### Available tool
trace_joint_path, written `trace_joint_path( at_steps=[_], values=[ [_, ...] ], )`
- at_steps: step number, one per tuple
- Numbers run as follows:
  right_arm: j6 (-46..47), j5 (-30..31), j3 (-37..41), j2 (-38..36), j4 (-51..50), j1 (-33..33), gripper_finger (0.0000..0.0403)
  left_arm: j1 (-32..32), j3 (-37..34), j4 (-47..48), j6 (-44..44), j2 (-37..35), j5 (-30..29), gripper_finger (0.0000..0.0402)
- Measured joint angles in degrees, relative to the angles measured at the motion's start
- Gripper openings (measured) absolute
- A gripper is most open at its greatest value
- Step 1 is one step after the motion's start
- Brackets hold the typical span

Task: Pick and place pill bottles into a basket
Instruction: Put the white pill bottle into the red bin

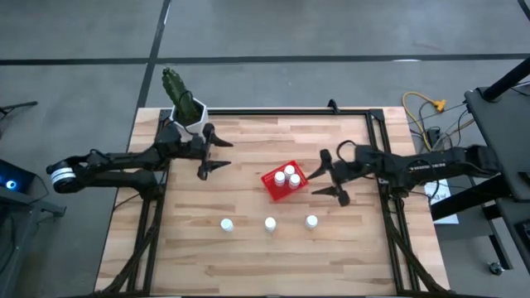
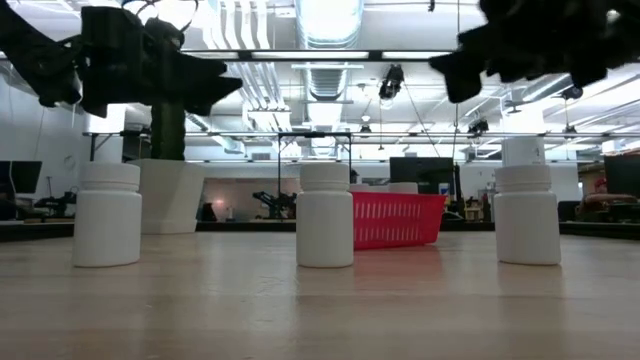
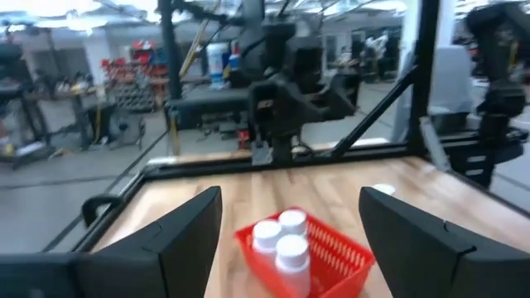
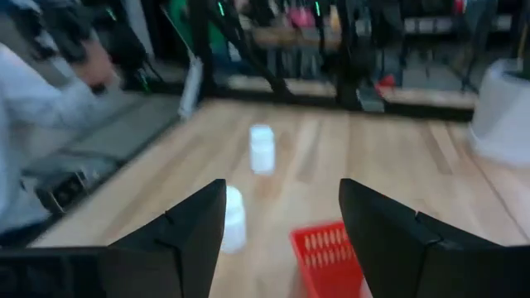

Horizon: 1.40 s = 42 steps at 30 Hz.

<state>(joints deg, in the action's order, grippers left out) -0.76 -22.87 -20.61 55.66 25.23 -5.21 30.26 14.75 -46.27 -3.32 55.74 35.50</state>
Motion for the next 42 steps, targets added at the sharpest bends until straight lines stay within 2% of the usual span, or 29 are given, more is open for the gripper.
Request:
trace_joint_path(
  at_steps=[4, 10, 15, 18, 24, 31, 42],
  values=[
    [2.8, -2.8, 5.9, -4.4, 8.9, 0.1, 0.0224, -1.4, 0.0, 0.4, 0.4, -0.9, 2.0, 0.0267],
    [4.6, -2.8, 10.7, -7.7, 9.6, 0.2, 0.0226, -2.1, 0.0, 0.7, 1.2, -0.8, 2.0, 0.0267],
    [10.1, -2.7, 10.6, -7.3, 9.7, 0.3, 0.0226, -2.2, 0.0, 0.7, 1.2, -0.7, 2.2, 0.0267],
    [13.9, -2.7, 9.9, -7.0, 9.8, 0.3, 0.0230, -2.3, 0.0, 0.7, 1.3, -0.3, 4.4, 0.0267],
    [12.3, -0.1, 8.0, -6.3, 9.7, 0.3, 0.0258, -2.7, 0.0, 0.9, 3.0, -0.3, 6.0, 0.0267],
    [11.1, 0.0, 6.4, -6.0, 9.5, 0.3, 0.0291, -2.7, 0.0, 1.0, 4.5, -0.3, 5.9, 0.0267],
    [14.5, 0.1, 6.4, -5.9, 5.3, 1.4, 0.0294, -3.8, 0.1, 3.4, 4.5, -0.3, 5.8, 0.0267]
  ],
)
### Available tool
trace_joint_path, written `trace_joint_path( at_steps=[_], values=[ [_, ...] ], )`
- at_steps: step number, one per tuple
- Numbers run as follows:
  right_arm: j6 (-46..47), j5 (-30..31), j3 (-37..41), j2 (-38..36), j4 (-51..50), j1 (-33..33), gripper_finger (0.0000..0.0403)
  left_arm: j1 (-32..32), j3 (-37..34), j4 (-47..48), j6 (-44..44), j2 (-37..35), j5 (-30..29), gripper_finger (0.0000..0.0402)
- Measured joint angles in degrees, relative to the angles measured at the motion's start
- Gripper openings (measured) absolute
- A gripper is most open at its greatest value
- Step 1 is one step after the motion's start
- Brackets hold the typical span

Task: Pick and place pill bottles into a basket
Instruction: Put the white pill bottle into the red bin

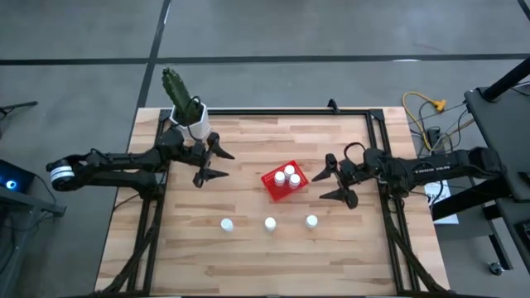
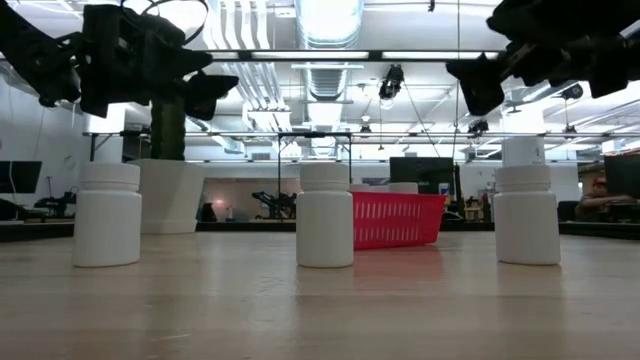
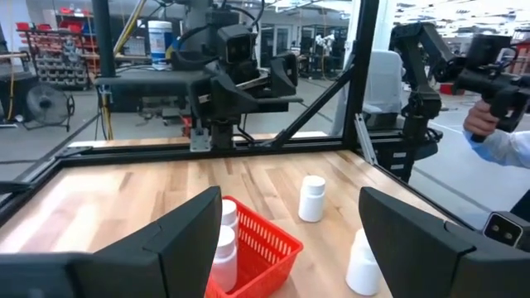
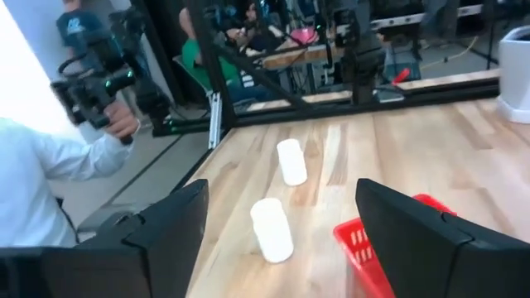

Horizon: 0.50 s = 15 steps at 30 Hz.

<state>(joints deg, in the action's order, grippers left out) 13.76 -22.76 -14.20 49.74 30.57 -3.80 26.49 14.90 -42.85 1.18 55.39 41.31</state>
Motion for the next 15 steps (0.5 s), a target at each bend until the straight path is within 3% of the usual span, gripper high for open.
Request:
trace_joint_path(
  at_steps=[8, 15],
  values=[
    [-2.1, 0.7, 0.2, 0.1, -2.4, 8.7, 0.0290, -3.0, 0.0, 0.5, 0.0, -0.1, -1.2, 0.0267],
    [1.1, 14.8, 0.4, 2.1, -11.5, 16.1, 0.0288, -6.6, 0.0, 0.6, 0.0, 0.0, -5.1, 0.0267]
  ],
)
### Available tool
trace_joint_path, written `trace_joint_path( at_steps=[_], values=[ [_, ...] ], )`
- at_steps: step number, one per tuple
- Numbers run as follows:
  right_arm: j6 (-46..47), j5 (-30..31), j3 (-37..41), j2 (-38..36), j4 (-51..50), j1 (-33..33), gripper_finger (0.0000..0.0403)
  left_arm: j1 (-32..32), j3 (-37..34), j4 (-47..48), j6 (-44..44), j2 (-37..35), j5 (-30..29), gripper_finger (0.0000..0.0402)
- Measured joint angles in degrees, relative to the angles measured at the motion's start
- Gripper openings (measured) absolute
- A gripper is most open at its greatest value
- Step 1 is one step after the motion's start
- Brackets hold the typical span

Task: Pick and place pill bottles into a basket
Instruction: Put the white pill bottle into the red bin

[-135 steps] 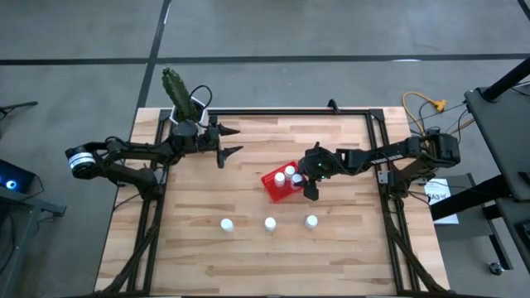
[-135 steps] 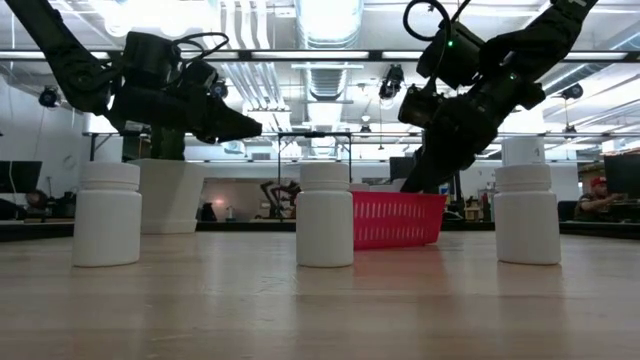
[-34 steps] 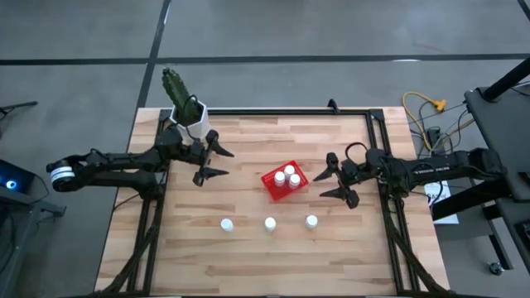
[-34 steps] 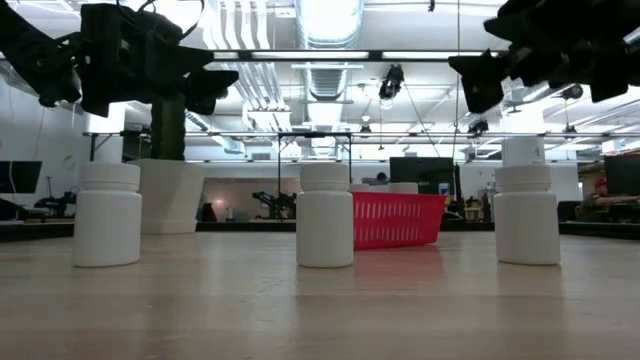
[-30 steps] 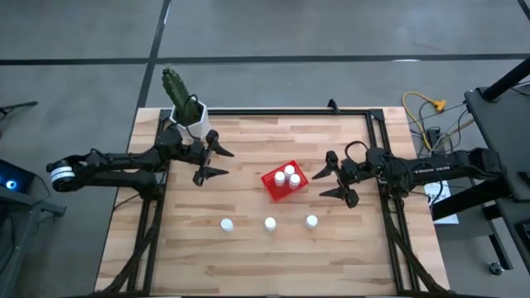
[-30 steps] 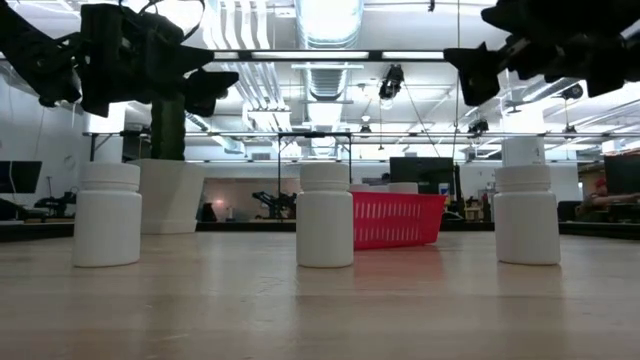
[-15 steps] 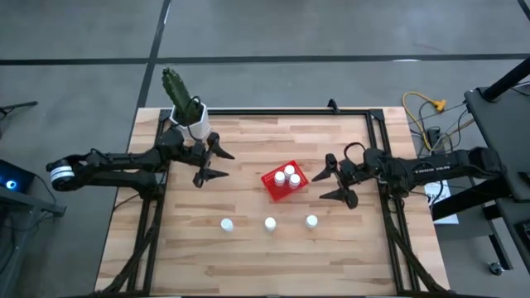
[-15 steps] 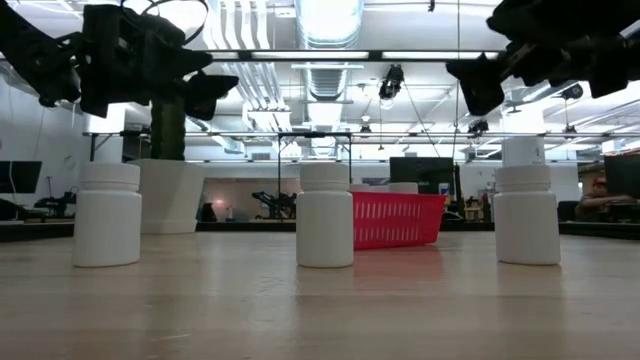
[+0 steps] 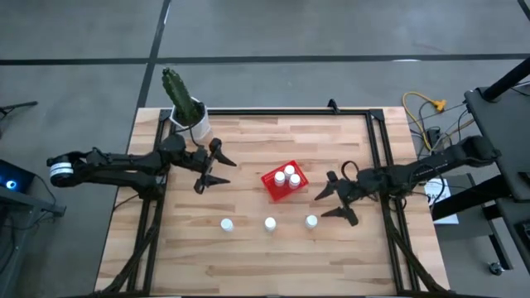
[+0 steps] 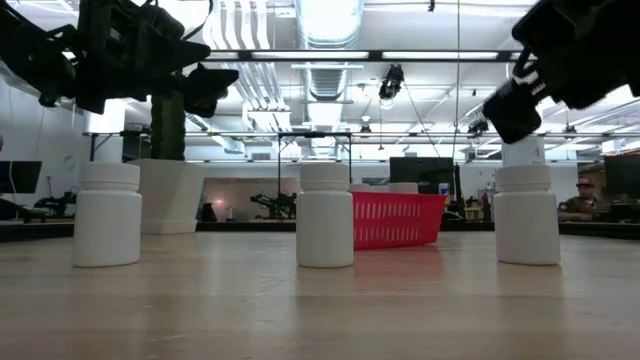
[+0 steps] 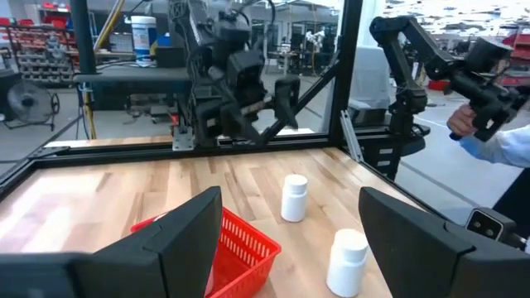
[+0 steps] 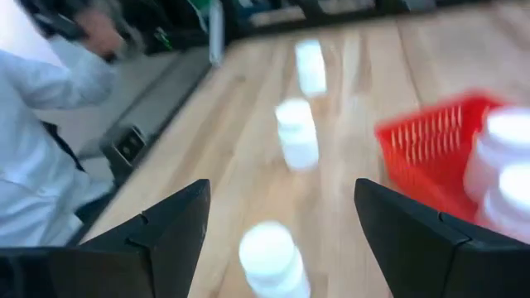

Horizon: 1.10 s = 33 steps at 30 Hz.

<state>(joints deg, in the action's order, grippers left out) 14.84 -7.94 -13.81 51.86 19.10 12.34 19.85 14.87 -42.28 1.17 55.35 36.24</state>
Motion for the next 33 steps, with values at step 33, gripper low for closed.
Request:
trace_joint_path(
  at_steps=[33],
  values=[
    [8.3, 10.6, 0.0, 16.5, -0.9, 8.9, 0.0286, -2.0, 0.1, 1.2, 0.1, 0.0, -8.4, 0.0267]
  ],
)
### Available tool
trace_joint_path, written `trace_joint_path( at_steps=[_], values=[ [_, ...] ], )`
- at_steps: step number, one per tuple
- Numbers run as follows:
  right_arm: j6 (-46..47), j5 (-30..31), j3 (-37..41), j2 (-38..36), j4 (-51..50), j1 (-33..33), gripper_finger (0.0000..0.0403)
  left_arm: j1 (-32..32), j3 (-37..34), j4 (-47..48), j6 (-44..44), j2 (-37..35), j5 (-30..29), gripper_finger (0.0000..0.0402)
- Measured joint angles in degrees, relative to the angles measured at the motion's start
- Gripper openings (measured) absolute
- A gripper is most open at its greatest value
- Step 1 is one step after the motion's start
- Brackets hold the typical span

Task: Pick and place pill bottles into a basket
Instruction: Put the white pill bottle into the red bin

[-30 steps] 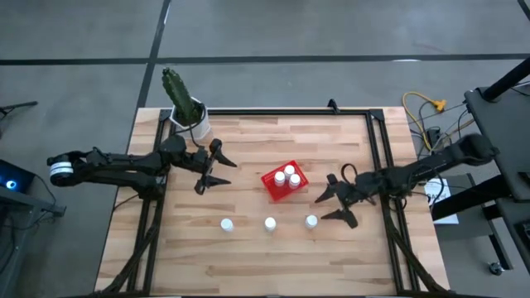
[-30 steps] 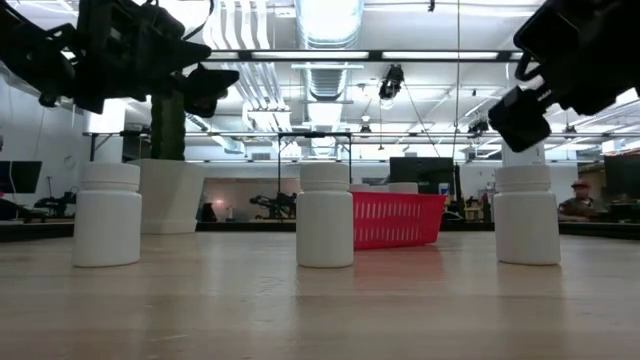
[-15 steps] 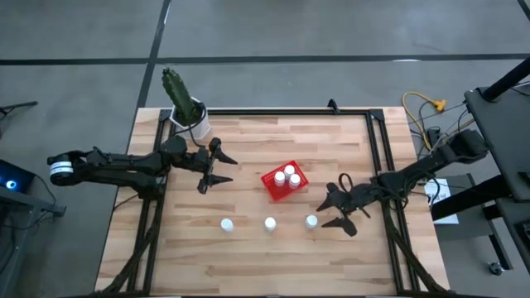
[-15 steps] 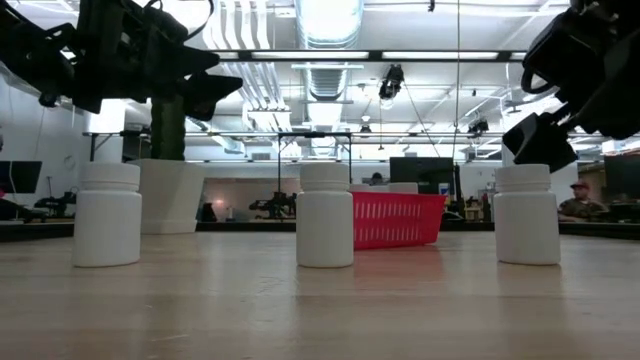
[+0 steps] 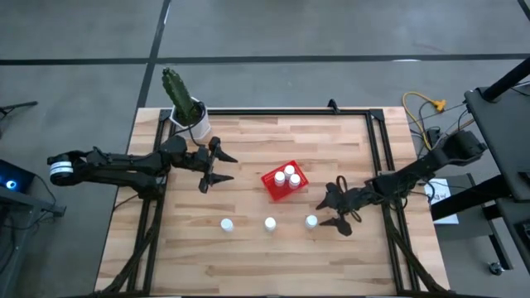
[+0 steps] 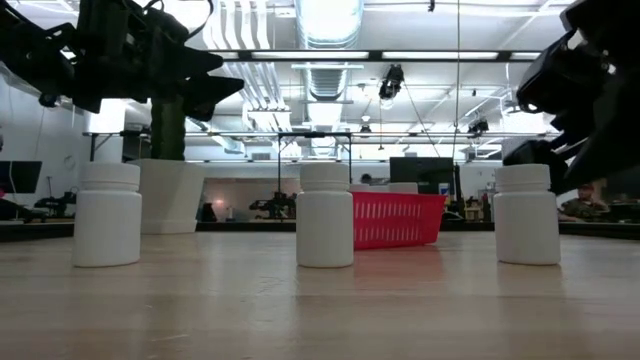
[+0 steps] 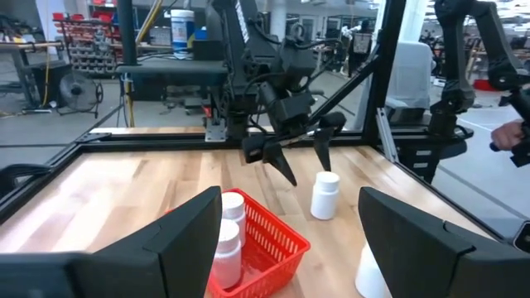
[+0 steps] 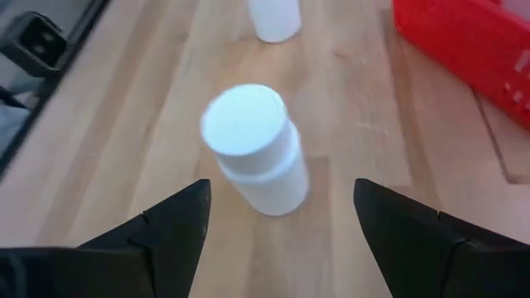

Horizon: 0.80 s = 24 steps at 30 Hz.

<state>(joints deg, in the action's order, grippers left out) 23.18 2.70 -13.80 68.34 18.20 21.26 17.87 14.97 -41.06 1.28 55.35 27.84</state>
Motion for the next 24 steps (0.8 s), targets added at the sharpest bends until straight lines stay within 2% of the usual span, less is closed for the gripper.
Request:
trace_joint_path(
  at_steps=[11, 18, 24],
  values=[
    [0.2, 0.8, 0.0, 2.8, 0.7, 0.0, 0.0286, 0.0, 0.0, 0.0, 0.0, 0.0, -1.3, 0.0267],
    [0.6, 7.9, 0.0, 4.2, 0.9, 2.6, 0.0286, 0.0, 0.0, -0.3, 0.0, 0.0, -1.4, 0.0267],
    [0.5, 10.8, 0.9, 4.2, 3.0, 5.0, 0.0286, 0.0, 0.0, -0.6, 0.0, 0.0, -1.7, 0.0267]
  ],
)
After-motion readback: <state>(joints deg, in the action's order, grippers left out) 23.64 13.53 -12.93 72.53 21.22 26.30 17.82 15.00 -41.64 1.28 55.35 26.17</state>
